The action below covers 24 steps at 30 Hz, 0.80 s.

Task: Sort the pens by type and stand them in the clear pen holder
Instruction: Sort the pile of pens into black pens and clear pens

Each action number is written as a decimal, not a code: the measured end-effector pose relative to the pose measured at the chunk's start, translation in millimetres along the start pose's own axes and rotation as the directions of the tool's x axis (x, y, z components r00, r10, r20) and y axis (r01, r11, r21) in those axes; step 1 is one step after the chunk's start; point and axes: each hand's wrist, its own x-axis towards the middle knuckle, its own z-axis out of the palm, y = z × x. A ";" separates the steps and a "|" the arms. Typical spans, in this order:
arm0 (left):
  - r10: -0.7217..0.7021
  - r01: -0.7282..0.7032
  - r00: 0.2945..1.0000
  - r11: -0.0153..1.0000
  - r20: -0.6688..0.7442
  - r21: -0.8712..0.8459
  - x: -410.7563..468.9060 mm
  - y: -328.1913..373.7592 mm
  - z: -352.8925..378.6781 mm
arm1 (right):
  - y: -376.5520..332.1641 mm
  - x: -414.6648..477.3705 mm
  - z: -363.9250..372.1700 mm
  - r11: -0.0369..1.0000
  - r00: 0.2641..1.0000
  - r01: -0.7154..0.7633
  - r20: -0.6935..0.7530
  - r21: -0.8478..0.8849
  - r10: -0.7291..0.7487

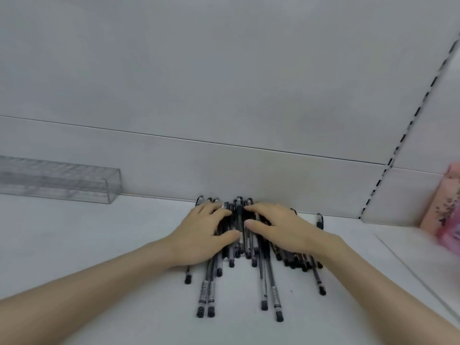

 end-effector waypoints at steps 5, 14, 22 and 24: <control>-0.088 0.081 0.990 0.995 -0.111 -0.064 5.0 25.4 9.9 | 22.5 -1.3 0.3 0.996 0.996 0.082 -0.023 0.045 -0.081; -0.274 0.279 0.960 0.957 -0.064 0.082 8.8 30.8 -0.7 | 38.0 -11.4 -3.8 0.997 0.997 0.061 -0.040 0.053 -0.059; -0.371 0.372 0.921 0.928 -0.115 -0.019 23.2 35.2 3.2 | 35.9 -12.9 6.9 0.998 0.998 0.056 0.013 0.020 -0.057; -0.384 0.380 0.912 0.923 -0.147 -0.055 21.2 36.3 5.5 | 36.8 -11.7 8.8 0.998 0.999 0.051 -0.015 0.048 -0.050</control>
